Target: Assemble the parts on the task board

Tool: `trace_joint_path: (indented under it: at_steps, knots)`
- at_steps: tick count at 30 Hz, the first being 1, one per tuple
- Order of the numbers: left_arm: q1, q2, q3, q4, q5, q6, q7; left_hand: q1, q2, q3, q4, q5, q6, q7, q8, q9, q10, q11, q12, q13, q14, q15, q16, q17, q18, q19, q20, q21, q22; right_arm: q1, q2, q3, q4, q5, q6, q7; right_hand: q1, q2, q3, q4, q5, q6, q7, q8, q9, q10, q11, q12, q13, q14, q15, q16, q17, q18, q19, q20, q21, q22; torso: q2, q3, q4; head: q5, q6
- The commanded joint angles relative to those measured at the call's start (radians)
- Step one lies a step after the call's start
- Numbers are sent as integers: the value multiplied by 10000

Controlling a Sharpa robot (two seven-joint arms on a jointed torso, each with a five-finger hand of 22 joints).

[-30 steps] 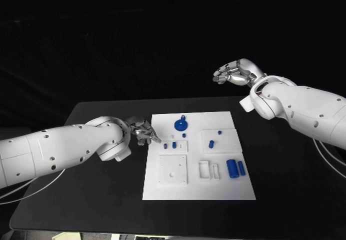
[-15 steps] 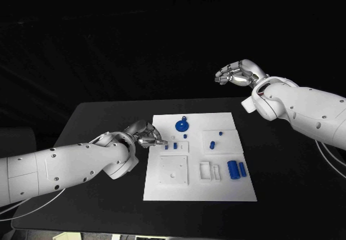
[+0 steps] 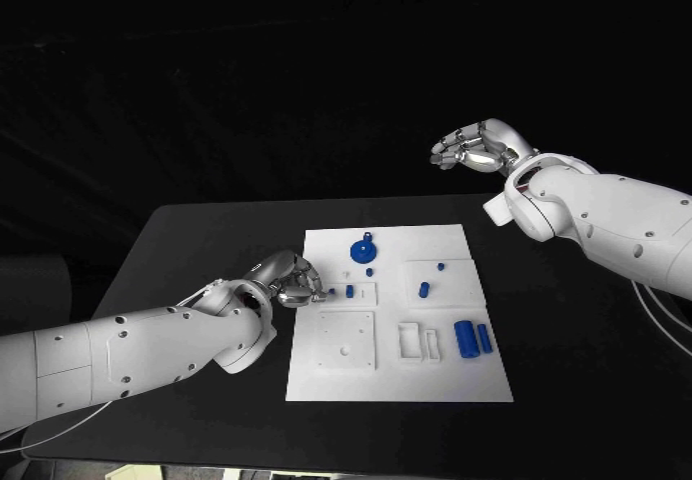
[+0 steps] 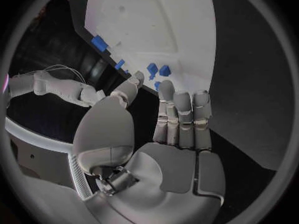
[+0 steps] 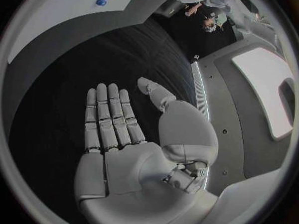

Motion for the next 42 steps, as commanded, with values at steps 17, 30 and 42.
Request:
trace_joint_path:
  at_steps: [17, 30, 42]
  knots:
    - [-138, 494, 6, -607, -910, 671, -499, -288, -19, -267, 166, -114, 37, -75, 331, -128, 93, -68, 173, 7, 26, -152, 145, 34, 159, 120, -1033, 76, 60, -16, -2, 7, 127, 46, -50, 87, 115, -1, -66, 16, 36, -64, 14, 47, -15, 107, 5, -63, -21, 60, 14, -33, -12, 111, -17, 76, -70, 13, 6, 18, -29, 5, -32]
    - [-152, 731, 8, -901, -959, 967, -675, -269, 43, -182, 344, -114, 5, -89, 454, -216, 87, -83, 230, 3, 23, -169, 191, 40, 161, 138, -1065, 104, 95, -17, 2, 7, 160, 53, -61, 88, 115, 3, -68, 17, 37, -63, 14, 50, -20, 112, 5, -68, -29, 61, 15, -34, -14, 115, -16, 80, -72, 15, -1, 14, -16, -32, -25]
    - [-151, 882, 10, -1079, -905, 1440, -737, -392, 116, -78, 889, -114, -17, -108, 637, -447, 87, -103, 309, -27, 11, -190, 276, 46, 151, 118, -1105, 142, 170, -18, 14, 7, 165, 75, -54, 92, 112, 6, -71, 18, 37, -62, 14, 53, -24, 116, 5, -72, -34, 62, 15, -35, -16, 118, -15, 83, -74, 17, 5, 11, -15, -59, 0]
